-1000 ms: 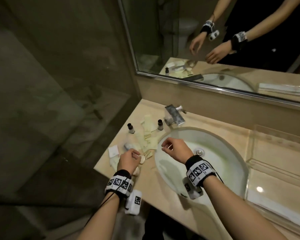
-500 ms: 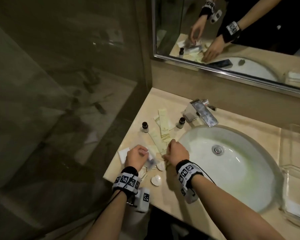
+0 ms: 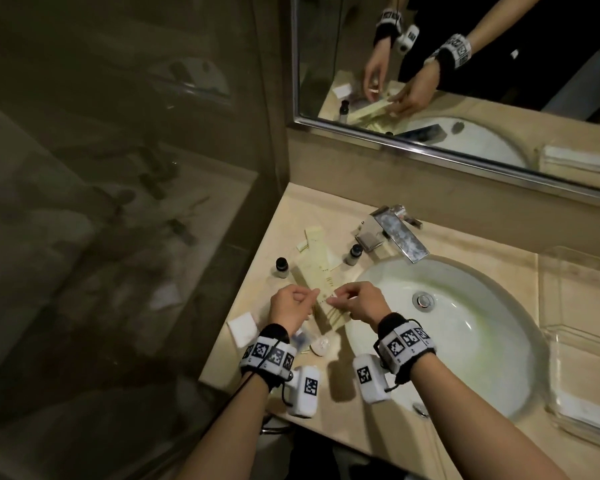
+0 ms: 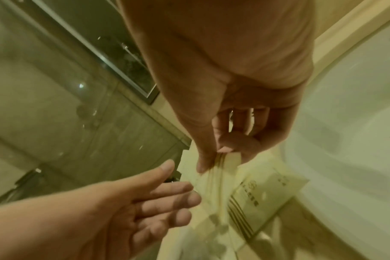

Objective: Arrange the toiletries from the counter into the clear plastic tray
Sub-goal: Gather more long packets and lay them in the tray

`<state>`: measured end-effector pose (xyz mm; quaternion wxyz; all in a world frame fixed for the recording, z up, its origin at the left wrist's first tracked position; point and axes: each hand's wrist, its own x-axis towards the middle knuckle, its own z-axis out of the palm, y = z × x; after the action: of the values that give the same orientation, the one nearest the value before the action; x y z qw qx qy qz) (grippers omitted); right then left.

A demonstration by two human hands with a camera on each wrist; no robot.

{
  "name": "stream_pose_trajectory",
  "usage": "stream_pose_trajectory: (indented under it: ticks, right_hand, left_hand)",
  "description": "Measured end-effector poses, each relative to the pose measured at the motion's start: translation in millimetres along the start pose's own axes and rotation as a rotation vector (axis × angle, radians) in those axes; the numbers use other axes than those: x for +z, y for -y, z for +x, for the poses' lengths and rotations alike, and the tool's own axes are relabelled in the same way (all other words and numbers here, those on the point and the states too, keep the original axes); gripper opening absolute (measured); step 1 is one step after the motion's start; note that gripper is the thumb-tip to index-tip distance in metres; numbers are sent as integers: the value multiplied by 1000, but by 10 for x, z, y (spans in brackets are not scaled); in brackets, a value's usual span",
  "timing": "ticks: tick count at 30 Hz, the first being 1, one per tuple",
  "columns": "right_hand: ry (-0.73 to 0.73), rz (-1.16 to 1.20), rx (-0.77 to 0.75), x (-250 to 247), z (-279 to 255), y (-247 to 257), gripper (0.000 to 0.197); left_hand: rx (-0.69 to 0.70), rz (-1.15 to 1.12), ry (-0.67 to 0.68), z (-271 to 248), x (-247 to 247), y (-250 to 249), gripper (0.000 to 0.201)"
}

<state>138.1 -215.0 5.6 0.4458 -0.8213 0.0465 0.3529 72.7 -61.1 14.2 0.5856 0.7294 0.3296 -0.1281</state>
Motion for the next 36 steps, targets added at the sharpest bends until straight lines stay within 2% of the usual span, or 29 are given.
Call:
stream_pose_trajectory:
  ticks: [2, 5, 7, 9, 12, 15, 17, 18, 19, 24, 27, 30, 33, 36]
  right_hand:
    - [60, 109, -22, -62, -44, 76, 17]
    - [114, 134, -63, -120, -50, 200, 20]
    - [116, 129, -66, -127, 5, 247, 22]
    - [36, 90, -43, -72, 104, 256, 21]
    - [-177, -199, -50, 89, 320, 203, 12]
    - [-288, -316, -24, 303, 430, 213, 47]
    - [-311, -317, 21, 396, 479, 216, 70]
    - [-310, -323, 50, 426, 509, 209, 76]
    - [-299, -327, 76, 443, 522, 216, 74]
    - [-252, -298, 83, 410, 556, 230, 31]
    - [-247, -203, 36, 329, 508, 286, 24]
    - [-250, -11, -38, 193, 369, 380, 17]
    - [-260, 131, -148, -91, 152, 481, 22]
    - [-317, 204, -229, -520, -119, 498, 14]
  left_hand:
    - [-28, -99, 17, 38, 39, -48, 32]
    - [-25, -175, 4, 78, 8, -100, 38]
    - [4, -198, -36, 94, -66, -144, 30]
    - [18, -230, -89, 123, -183, -170, 27]
    - [40, -240, -159, 169, -382, -130, 30]
    - [43, -259, -166, 128, -537, -107, 23]
    - [46, -276, -166, 108, -598, -78, 20]
    - [50, -279, -168, 105, -621, -57, 19]
    - [55, -278, -173, 97, -640, -35, 19]
    - [50, -291, -197, 83, -656, 27, 15]
    - [61, -303, -187, 78, -626, -41, 17]
    - [78, -317, -190, 79, -570, -151, 21]
    - [120, -301, -172, 83, -427, -343, 23]
    - [190, -280, -127, 67, -161, -609, 23]
